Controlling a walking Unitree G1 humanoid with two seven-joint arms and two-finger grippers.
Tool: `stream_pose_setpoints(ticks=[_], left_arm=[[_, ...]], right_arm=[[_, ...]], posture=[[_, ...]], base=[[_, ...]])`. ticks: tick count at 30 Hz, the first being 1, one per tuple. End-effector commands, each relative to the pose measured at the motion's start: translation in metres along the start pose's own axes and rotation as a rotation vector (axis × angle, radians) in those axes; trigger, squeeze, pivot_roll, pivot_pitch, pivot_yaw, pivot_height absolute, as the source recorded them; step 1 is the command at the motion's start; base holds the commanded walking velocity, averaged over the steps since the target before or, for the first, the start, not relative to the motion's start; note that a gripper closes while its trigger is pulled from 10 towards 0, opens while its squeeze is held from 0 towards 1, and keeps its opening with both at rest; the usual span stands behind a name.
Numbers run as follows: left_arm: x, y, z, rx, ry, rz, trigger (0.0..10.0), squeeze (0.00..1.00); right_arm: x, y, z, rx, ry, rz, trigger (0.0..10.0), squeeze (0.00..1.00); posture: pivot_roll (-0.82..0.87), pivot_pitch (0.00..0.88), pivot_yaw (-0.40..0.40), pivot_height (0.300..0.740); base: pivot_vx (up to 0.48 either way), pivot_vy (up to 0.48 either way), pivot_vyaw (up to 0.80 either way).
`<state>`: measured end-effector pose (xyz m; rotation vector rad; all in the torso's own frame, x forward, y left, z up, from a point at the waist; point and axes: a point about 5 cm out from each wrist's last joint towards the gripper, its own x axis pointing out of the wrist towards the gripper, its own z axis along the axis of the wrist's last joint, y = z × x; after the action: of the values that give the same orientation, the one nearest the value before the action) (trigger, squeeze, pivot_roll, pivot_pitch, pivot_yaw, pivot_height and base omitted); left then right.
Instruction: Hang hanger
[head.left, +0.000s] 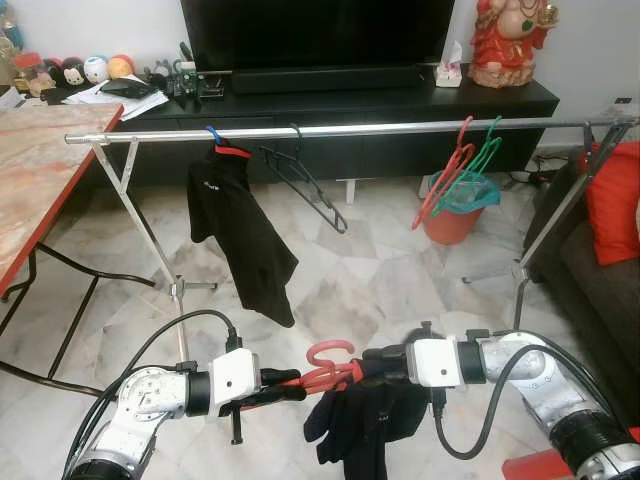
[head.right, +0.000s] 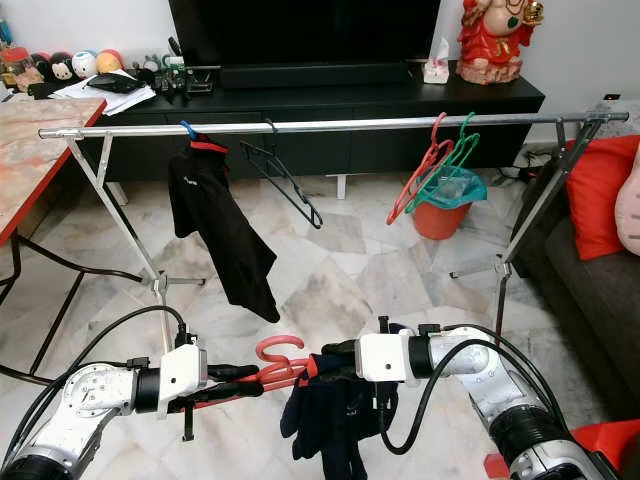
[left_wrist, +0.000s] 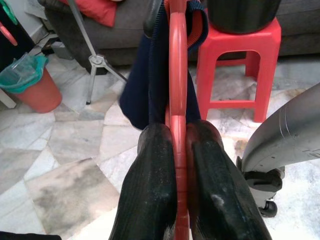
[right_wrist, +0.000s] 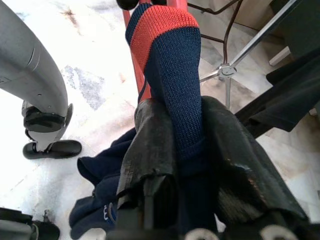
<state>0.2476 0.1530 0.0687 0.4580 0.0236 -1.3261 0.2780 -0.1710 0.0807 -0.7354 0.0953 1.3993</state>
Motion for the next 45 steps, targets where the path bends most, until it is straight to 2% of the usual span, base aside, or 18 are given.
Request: stream_pose_setpoints(ticks=[1,14,15,29,34,41,45], left_arm=[[0.003,0.003,0.008,0.037,-0.023,-0.001,10.0,0.0],[0.007,0.005,0.009,0.041,-0.004,-0.004,10.0,0.0],[0.008,0.006,0.009,0.052,0.0,-0.002,10.0,1.0],[0.006,0.008,0.007,0.045,0.017,-0.009,10.0,1.0],[-0.003,0.013,0.005,0.054,0.048,-0.017,10.0,1.0],[-0.01,0.014,0.003,0.053,0.07,-0.024,10.0,1.0],[-0.011,0.014,0.003,0.053,0.075,-0.024,10.0,1.0]], right_arm=[[0.001,-0.005,0.007,-0.017,-0.033,-0.021,0.0,0.0],[0.003,0.0,0.005,-0.017,-0.025,0.002,0.0,0.0],[0.004,-0.001,0.006,-0.021,-0.024,0.002,0.0,0.0],[0.002,-0.006,0.005,-0.032,-0.004,-0.008,0.0,0.0],[0.0,-0.004,-0.001,-0.047,0.037,0.008,0.0,0.0],[-0.002,-0.001,-0.012,-0.06,0.14,0.007,0.0,0.0],[-0.004,-0.004,-0.021,-0.079,0.241,-0.035,0.0,0.0]], posture=[[-0.07,0.0,0.024,0.74],[-0.07,0.0,0.024,0.74],[-0.07,0.0,0.024,0.74],[-0.07,0.0,0.024,0.74],[-0.06,0.0,0.027,0.74],[-0.06,0.0,0.032,0.74],[-0.06,0.0,0.032,0.74]], base=[[0.0,0.0,0.0],[0.0,0.0,0.0],[0.0,0.0,0.0],[0.0,0.0,0.0],[0.0,0.0,0.0],[0.0,0.0,0.0],[0.0,0.0,0.0]])
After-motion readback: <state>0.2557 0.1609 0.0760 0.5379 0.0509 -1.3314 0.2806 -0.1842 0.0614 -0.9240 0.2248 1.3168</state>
